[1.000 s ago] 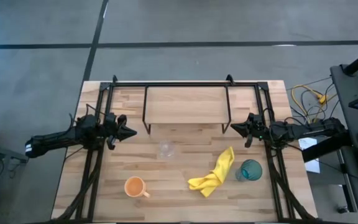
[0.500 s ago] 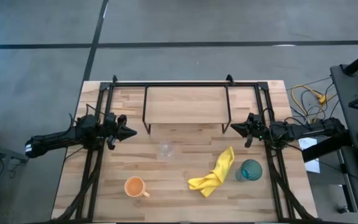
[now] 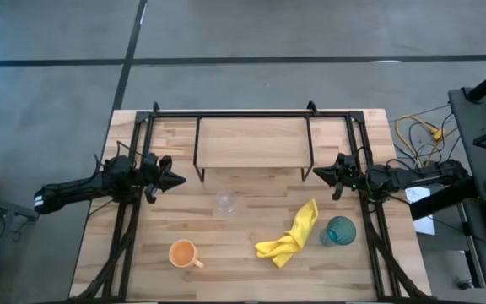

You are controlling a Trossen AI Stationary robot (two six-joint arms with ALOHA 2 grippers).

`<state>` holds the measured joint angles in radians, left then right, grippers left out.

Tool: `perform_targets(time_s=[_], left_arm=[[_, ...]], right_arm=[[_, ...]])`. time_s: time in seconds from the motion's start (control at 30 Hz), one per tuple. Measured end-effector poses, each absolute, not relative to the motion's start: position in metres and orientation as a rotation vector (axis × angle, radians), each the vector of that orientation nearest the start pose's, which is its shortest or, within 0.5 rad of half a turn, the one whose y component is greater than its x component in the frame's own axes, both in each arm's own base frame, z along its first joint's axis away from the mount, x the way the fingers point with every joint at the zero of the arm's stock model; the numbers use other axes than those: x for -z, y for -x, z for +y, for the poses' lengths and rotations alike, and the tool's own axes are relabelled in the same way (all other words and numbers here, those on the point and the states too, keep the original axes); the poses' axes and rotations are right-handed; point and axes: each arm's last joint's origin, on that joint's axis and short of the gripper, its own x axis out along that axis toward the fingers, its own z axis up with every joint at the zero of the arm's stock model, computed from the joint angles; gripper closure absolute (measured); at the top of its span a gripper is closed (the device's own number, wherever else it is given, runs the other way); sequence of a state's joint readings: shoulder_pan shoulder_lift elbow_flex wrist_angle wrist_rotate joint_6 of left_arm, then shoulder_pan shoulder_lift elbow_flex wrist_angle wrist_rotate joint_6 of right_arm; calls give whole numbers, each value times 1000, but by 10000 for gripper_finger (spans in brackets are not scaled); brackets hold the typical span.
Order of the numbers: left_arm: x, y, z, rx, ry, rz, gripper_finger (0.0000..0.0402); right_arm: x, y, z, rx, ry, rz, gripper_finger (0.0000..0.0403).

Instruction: Stack small to large cups/mugs on shelf

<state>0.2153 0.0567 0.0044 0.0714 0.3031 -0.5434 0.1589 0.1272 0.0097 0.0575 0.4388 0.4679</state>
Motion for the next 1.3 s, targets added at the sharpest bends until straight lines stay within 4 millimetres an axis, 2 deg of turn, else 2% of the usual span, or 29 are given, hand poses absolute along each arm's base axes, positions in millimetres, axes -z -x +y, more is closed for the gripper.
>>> perform_targets(time_s=[0.8,1.07,1.3], left_arm=[[-167,-99,13,90,538,6,402],[-167,-99,13,91,538,6,402],[-167,-99,13,90,538,6,402]], right_arm=[[-163,-103,4,277,-484,-17,394],[-165,-104,10,86,-517,10,394],[-168,-104,15,-107,-438,17,394]])
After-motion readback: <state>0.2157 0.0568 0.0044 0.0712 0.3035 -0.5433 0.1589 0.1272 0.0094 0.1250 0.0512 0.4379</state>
